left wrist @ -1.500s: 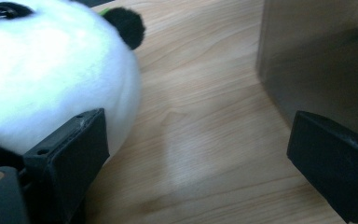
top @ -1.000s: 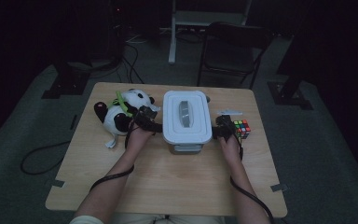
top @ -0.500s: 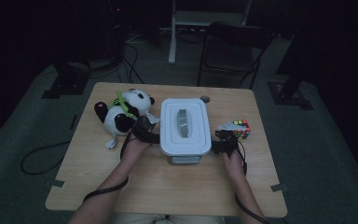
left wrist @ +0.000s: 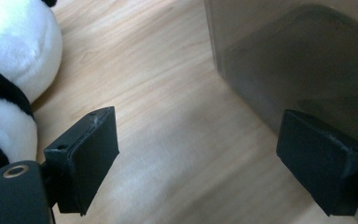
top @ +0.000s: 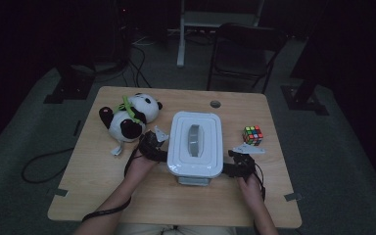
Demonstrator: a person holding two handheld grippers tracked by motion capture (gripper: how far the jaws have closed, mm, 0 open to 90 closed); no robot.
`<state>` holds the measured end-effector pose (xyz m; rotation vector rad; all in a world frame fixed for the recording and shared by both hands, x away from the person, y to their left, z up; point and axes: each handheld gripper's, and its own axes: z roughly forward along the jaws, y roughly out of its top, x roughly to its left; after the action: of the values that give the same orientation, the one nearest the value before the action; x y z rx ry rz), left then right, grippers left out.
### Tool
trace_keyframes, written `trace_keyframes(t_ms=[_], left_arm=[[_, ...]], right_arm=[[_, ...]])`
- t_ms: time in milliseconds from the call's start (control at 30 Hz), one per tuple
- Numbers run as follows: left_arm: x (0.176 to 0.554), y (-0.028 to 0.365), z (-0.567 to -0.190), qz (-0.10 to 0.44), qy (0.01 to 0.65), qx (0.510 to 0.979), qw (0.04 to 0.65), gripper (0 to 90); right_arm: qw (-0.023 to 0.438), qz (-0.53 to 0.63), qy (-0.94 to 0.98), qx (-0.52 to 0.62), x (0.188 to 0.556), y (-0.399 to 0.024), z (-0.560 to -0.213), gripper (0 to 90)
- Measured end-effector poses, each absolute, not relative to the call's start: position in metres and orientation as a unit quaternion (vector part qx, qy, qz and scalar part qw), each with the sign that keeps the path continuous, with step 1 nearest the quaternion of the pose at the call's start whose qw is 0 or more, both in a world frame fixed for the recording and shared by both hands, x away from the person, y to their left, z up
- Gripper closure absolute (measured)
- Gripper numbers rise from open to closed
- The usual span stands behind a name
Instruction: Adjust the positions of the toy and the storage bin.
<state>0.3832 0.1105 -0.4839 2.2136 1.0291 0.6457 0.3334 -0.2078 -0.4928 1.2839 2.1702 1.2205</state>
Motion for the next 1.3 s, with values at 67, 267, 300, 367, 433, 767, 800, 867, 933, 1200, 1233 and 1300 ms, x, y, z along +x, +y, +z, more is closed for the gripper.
trace_keyframes(t_ms=[67, 267, 300, 367, 433, 767, 800, 867, 933, 1200, 1233, 1300], left_arm=[[0.380, 0.111, -0.484, 0.243, 0.388, 0.836, 0.303, 13.3], [0.363, 0.115, -0.483, 0.246, 0.378, 0.840, 0.301, 13.3], [0.361, 0.116, -0.483, 0.247, 0.377, 0.841, 0.301, 13.3], [0.357, 0.117, -0.483, 0.246, 0.376, 0.841, 0.303, 13.3], [0.354, 0.119, -0.484, 0.244, 0.375, 0.841, 0.306, 13.3], [0.348, 0.133, -0.486, 0.243, 0.367, 0.828, 0.346, 9.3], [0.349, 0.137, -0.487, 0.239, 0.376, 0.826, 0.346, 9.3], [0.349, 0.144, -0.488, 0.231, 0.382, 0.826, 0.345, 9.3], [0.347, 0.150, -0.488, 0.221, 0.386, 0.824, 0.351, 9.3], [0.334, 0.160, -0.497, 0.201, 0.373, 0.839, 0.341, 9.3], [0.332, 0.161, -0.499, 0.196, 0.371, 0.841, 0.342, 9.2], [0.330, 0.163, -0.501, 0.191, 0.370, 0.844, 0.339, 9.2]], right_arm=[[0.168, 0.432, 0.764, 0.448, 0.328, -0.208, -0.494, 30.1], [0.161, 0.436, 0.769, 0.440, 0.312, -0.207, -0.495, 30.1], [0.160, 0.438, 0.768, 0.440, 0.309, -0.206, -0.495, 30.1], [0.162, 0.441, 0.768, 0.436, 0.303, -0.205, -0.496, 30.1], [0.159, 0.441, 0.769, 0.434, 0.299, -0.205, -0.496, 30.0], [0.149, 0.440, 0.781, 0.417, 0.292, -0.212, -0.499, 17.3], [0.150, 0.448, 0.772, 0.424, 0.292, -0.216, -0.498, 17.6], [0.163, 0.451, 0.762, 0.436, 0.294, -0.225, -0.495, 17.6], [0.179, 0.448, 0.751, 0.450, 0.297, -0.238, -0.493, 17.5], [0.218, 0.464, 0.701, 0.496, 0.318, -0.279, -0.482, 12.9], [0.218, 0.469, 0.693, 0.501, 0.321, -0.283, -0.480, 12.5], [0.235, 0.467, 0.680, 0.514, 0.328, -0.287, -0.478, 12.5]])
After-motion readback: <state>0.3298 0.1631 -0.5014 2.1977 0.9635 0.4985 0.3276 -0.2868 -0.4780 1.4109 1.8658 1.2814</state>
